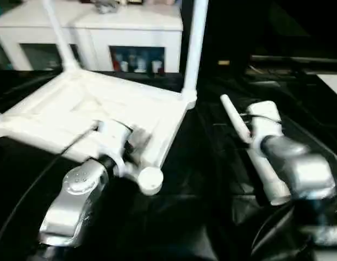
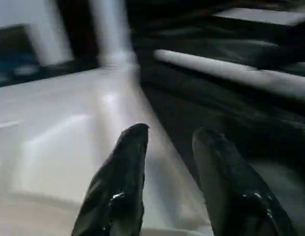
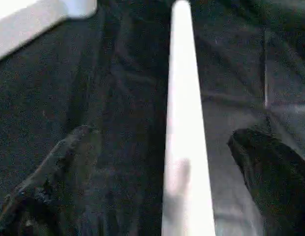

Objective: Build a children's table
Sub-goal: Pick table leg

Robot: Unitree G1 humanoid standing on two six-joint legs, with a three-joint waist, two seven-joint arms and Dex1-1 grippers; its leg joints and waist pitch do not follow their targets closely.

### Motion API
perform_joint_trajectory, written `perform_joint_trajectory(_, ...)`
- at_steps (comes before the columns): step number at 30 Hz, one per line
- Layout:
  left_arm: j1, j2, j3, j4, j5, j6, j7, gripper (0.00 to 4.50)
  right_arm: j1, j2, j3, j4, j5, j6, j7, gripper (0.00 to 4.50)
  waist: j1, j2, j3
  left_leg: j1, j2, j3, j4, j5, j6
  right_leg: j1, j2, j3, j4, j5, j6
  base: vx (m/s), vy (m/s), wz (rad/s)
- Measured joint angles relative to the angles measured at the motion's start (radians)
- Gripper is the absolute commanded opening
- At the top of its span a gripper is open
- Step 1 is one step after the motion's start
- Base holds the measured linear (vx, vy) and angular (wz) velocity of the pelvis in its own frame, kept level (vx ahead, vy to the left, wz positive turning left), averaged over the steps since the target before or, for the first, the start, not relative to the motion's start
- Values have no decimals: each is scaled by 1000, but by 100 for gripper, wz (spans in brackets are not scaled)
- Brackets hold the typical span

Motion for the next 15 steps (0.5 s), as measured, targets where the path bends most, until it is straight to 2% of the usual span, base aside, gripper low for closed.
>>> perform_joint_trajectory(2, 0, 18, -8, -30, -24, 36, -29, 209, -9, -8, 3, 15, 1, 33, 23, 450, -1, 0, 0, 1, 7, 13, 0, 1, 0, -1, -1, 0, 0, 3, -2, -51, 9, -1)
perform_joint_trajectory(5, -10, 45, -10, -56, -46, 69, -59, 239, -38, -51, 38, 54, 6, 135, 75, 450, -1, 1, 1, 1, 10, 19, 0, 5, 3, -2, -3, 0, 0, 6, -2, 0, 0, 0)
perform_joint_trajectory(8, -16, 75, -11, -76, -58, 99, -86, 259, -53, -71, 47, 113, 22, 212, 99, 450, -1, 1, 0, 0, 10, 23, 0, 8, 7, -3, -5, 0, 0, 7, -1, 0, 0, 0)
perform_joint_trajectory(15, -36, 94, -11, -100, -78, 149, -99, 315, -53, -80, 62, 185, 21, 257, 120, 450, 1, 1, 0, -4, 11, 25, -1, 11, 8, -7, -5, 0, -2, 6, -1, 0, 0, 0)
